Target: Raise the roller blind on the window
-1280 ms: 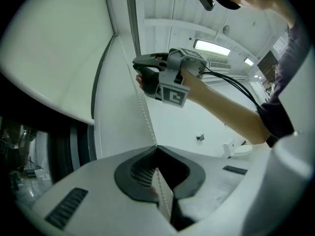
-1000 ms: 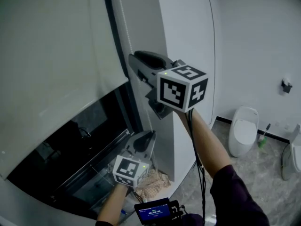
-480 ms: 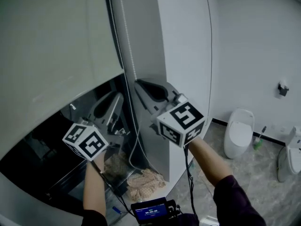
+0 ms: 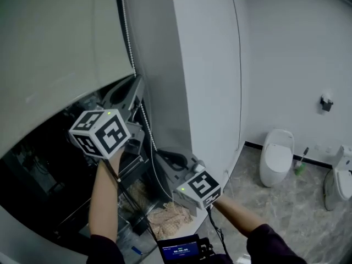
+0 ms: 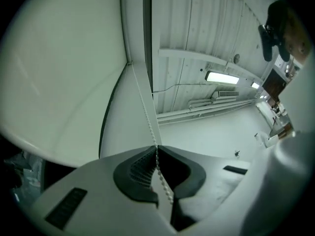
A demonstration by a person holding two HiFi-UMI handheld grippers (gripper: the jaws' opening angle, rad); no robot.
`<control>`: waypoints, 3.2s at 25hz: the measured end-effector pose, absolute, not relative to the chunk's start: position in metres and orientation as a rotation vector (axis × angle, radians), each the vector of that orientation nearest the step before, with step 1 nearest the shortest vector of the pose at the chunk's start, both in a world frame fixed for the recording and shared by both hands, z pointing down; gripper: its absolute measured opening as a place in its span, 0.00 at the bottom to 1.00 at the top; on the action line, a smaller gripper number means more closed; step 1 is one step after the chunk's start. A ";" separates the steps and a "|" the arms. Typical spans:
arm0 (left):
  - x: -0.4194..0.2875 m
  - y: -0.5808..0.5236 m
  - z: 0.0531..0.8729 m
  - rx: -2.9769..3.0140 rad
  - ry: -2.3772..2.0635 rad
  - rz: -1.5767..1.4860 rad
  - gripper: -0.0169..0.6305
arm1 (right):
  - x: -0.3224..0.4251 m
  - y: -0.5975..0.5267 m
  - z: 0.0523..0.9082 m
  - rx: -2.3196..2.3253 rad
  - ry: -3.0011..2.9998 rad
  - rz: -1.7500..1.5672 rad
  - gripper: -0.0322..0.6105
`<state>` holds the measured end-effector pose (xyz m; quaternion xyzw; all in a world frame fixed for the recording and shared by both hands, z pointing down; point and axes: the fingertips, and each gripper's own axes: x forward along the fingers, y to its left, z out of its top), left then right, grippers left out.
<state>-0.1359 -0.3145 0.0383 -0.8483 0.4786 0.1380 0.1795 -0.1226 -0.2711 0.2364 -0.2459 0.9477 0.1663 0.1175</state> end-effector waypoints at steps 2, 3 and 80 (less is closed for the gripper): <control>-0.139 -0.307 0.040 -2.269 1.396 0.374 0.05 | -0.113 -0.278 0.237 -0.788 2.762 0.455 0.07; -0.140 -0.303 0.041 -2.205 1.412 0.352 0.05 | -0.109 -0.283 0.235 -0.804 2.757 0.446 0.07; -0.149 -0.303 0.229 -2.226 1.546 0.097 0.06 | -0.098 -0.332 0.100 -0.794 2.626 0.365 0.06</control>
